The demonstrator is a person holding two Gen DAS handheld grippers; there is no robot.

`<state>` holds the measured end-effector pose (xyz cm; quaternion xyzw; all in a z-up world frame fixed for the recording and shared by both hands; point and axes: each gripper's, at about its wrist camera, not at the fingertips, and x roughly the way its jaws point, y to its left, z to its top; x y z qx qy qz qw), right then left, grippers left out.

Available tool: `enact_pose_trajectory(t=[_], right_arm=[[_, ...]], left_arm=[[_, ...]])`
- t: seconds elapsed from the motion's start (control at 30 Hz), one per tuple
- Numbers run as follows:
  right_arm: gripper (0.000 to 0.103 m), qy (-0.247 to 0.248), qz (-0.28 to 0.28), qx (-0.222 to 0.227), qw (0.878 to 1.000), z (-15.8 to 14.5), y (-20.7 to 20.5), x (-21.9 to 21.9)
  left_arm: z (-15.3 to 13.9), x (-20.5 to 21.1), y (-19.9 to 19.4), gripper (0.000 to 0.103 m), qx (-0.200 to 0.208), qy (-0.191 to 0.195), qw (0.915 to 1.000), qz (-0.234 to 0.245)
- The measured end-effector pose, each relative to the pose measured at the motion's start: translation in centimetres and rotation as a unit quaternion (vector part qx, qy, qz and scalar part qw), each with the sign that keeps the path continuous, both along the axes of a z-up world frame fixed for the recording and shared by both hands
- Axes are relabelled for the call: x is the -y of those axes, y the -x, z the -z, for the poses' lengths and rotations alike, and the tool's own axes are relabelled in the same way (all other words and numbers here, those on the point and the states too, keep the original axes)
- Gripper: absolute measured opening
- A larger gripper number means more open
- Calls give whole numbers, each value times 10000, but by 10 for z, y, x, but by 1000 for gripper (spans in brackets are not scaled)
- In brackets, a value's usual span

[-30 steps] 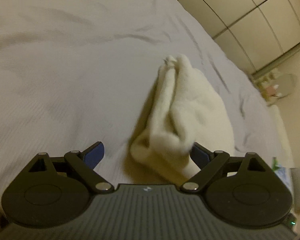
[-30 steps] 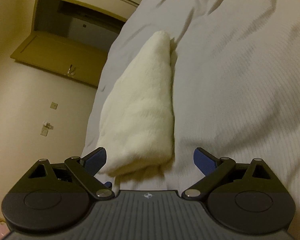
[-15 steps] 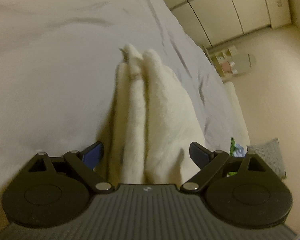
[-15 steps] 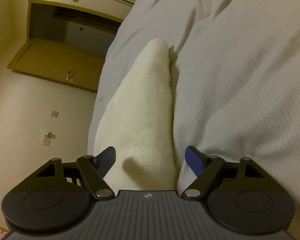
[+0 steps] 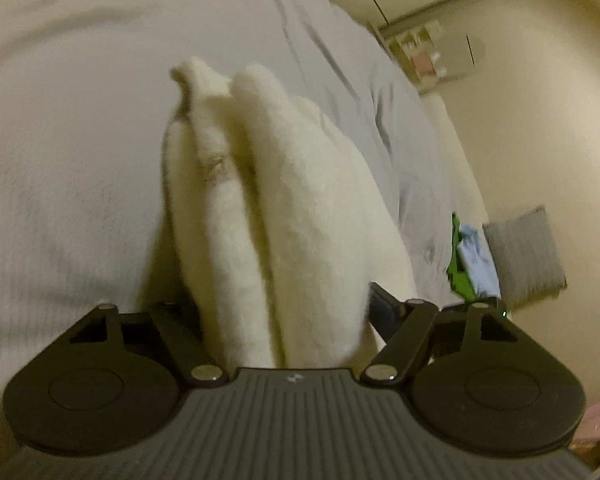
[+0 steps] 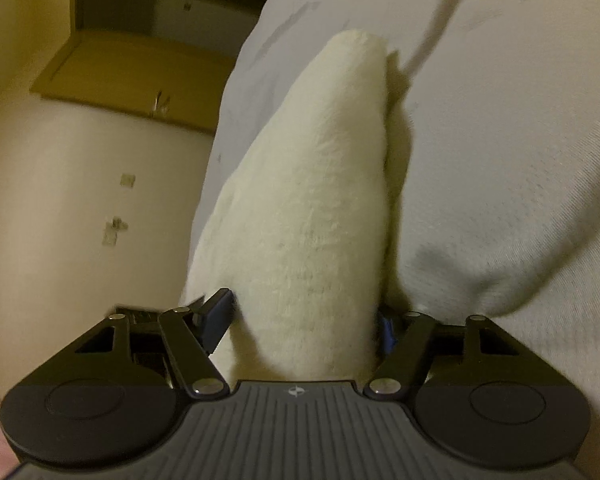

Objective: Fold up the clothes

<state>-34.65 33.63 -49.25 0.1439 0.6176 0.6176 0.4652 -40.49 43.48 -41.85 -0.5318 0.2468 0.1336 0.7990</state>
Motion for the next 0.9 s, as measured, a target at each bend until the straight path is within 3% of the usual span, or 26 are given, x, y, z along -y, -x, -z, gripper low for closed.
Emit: enact_pose_trajectory(t=[0.2, 0.3, 0.4, 0.6, 0.77, 0.9], right_arm=[[52, 416, 145, 65, 9990, -15, 6, -1], [50, 540, 193, 245, 9981, -42, 15, -3], [49, 515, 167, 322, 9980, -75, 31, -8], [48, 228, -30, 408, 9989, -139, 79, -58], [48, 105, -359, 351, 9987, -180, 151, -135], [48, 98, -368, 204, 9991, -196, 221, -196]], left_arm=[[-22, 5, -11, 48, -390, -57, 9992, 51], [-52, 10, -14, 43, -680, -363, 9970, 98], [-79, 4, 2, 43, -685, -354, 9970, 19], [-144, -23, 73, 42, -566, -600, 9958, -386], [-187, -67, 166, 43, -707, -678, 9930, -664], [-211, -117, 230, 43, -904, -701, 9912, -672]])
